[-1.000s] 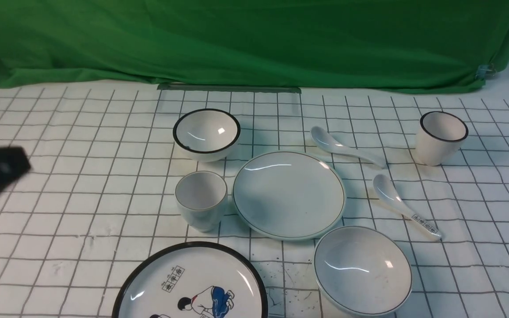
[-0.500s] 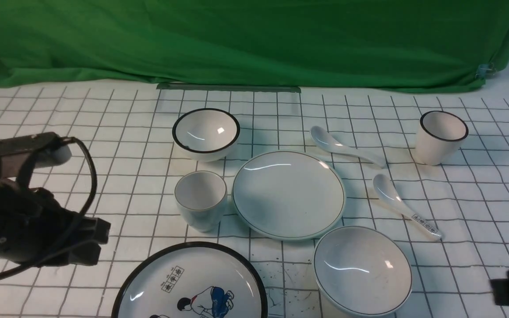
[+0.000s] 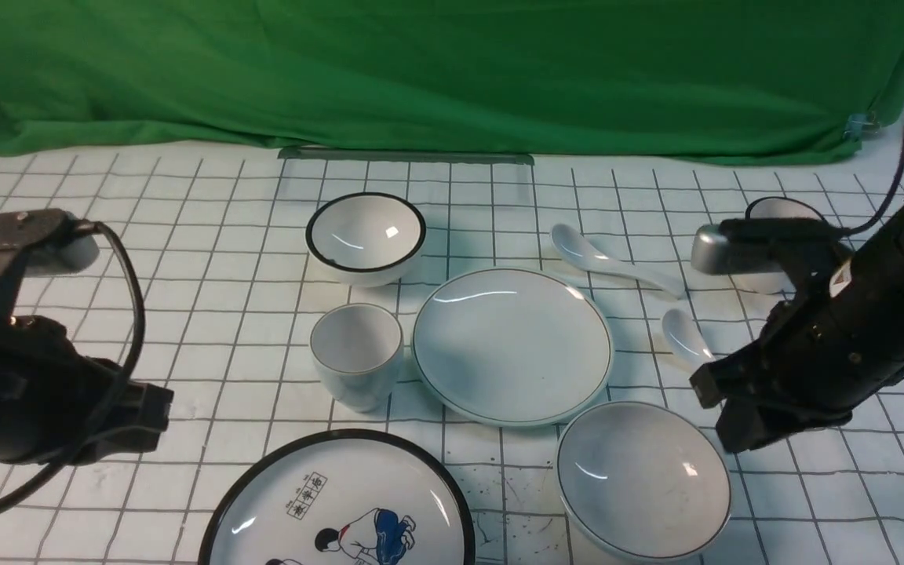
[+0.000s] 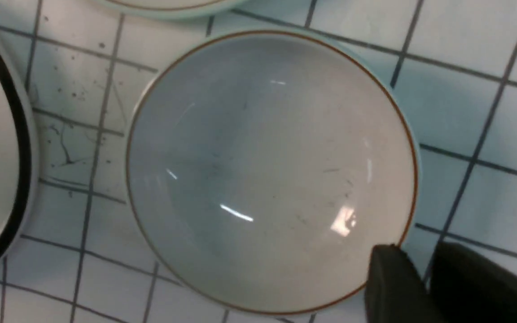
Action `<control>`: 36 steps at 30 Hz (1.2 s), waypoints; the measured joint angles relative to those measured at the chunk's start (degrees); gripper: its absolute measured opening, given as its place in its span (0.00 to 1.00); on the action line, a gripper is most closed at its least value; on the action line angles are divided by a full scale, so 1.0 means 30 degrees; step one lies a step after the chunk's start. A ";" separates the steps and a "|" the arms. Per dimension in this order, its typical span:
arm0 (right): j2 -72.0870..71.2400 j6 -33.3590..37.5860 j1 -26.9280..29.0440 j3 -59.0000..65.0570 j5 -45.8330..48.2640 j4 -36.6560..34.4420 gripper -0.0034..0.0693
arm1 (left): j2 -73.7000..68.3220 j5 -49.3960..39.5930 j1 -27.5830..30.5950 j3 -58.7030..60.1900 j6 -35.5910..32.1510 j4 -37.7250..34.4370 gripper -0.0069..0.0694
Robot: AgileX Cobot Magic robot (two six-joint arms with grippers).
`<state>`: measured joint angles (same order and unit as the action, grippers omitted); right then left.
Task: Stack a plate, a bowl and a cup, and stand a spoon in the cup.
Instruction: Use the right arm to grab a blue rice bowl, then use the right arm to put the blue rice bowl into the blue large plate in the middle
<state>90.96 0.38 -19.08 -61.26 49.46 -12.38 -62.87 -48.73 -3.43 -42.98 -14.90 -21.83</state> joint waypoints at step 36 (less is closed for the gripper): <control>0.7058 0.1118 -0.0482 -1.0424 0.0310 -0.1148 0.15 | 0.0097 0.0305 0.0000 0.0000 -0.0007 0.0111 0.10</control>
<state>112.13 3.73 -20.53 -92.53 50.39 -15.83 -62.58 -47.82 -3.43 -42.98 -14.92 -21.50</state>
